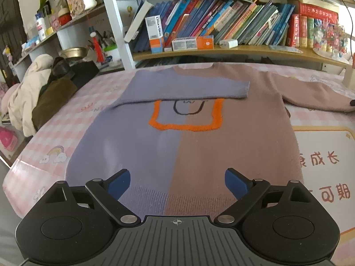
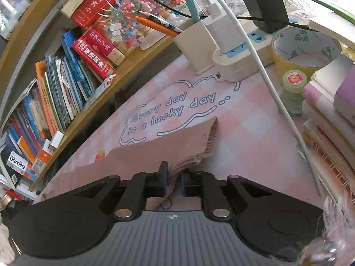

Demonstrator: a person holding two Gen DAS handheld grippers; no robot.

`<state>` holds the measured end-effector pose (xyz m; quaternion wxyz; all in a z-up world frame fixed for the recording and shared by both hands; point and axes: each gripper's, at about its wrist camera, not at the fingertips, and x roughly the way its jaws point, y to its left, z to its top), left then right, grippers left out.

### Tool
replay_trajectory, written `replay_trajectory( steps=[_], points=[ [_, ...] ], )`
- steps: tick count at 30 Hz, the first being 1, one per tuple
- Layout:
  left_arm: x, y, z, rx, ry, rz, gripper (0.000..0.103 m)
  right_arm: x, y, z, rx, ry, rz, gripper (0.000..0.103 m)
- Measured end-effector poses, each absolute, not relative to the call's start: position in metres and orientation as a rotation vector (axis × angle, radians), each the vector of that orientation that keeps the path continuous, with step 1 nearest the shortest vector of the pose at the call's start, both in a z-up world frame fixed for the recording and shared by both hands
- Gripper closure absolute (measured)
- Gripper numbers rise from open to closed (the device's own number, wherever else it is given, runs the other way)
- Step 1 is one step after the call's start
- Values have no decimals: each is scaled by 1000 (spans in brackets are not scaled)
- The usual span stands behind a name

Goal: Fold clothes
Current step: 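Lift the pink sleeve with the right tool and carry it across the sweater front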

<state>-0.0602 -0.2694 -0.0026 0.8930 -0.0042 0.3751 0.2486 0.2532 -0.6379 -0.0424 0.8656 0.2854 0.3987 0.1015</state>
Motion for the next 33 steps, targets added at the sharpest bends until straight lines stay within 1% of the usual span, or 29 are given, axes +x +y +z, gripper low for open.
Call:
replay_trajectory(
  steps=[6,15,18,26,33],
  points=[
    [-62,-265,-2,-21,774,484,9,251,-635,-31,597,811,231,98],
    [-61,-249,-4,-46,776,426,8,246,-609,17,587,716,320,98],
    [-63,-236,-5,-56,765,414,5,241,-590,33,573,695,348,98],
    [-71,-181,0,-90,742,344,5,221,-523,66,533,650,390,98],
    [-78,-126,4,-115,718,314,4,210,-442,92,501,612,433,98]
  ],
)
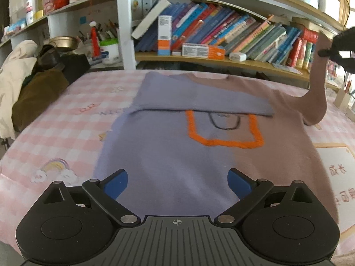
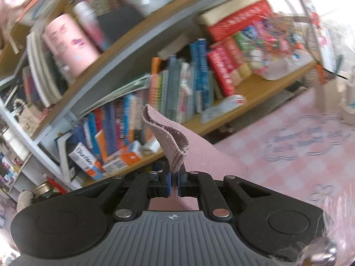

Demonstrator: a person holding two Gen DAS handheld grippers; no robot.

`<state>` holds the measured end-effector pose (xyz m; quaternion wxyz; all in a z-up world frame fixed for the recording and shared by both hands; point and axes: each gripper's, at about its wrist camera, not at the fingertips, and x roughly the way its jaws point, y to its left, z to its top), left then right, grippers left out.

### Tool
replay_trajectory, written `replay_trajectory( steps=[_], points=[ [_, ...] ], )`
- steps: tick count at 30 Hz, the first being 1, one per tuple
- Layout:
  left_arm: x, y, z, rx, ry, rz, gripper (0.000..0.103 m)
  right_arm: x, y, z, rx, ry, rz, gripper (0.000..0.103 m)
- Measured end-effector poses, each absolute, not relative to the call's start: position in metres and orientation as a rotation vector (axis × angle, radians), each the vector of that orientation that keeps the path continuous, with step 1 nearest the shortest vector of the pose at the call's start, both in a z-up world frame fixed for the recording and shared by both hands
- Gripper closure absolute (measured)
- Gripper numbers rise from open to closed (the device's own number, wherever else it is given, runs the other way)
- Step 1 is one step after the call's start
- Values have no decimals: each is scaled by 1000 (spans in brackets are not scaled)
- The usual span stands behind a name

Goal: Fold clothes
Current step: 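Lift the pink sleeve with the right tool and carry it across the sweater front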

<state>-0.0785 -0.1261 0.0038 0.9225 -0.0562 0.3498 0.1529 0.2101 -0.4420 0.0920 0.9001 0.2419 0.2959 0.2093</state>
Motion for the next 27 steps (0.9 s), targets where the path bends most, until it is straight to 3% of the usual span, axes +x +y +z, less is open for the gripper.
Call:
replay_trajectory(
  steps=[16,27],
  points=[
    [-88,-53,7,-70,662,232,4,189,-280,103,422,580,505,98],
    [-100,-23,5,-76,655,245,4,188,-194,71,255,625,516,98]
  ],
)
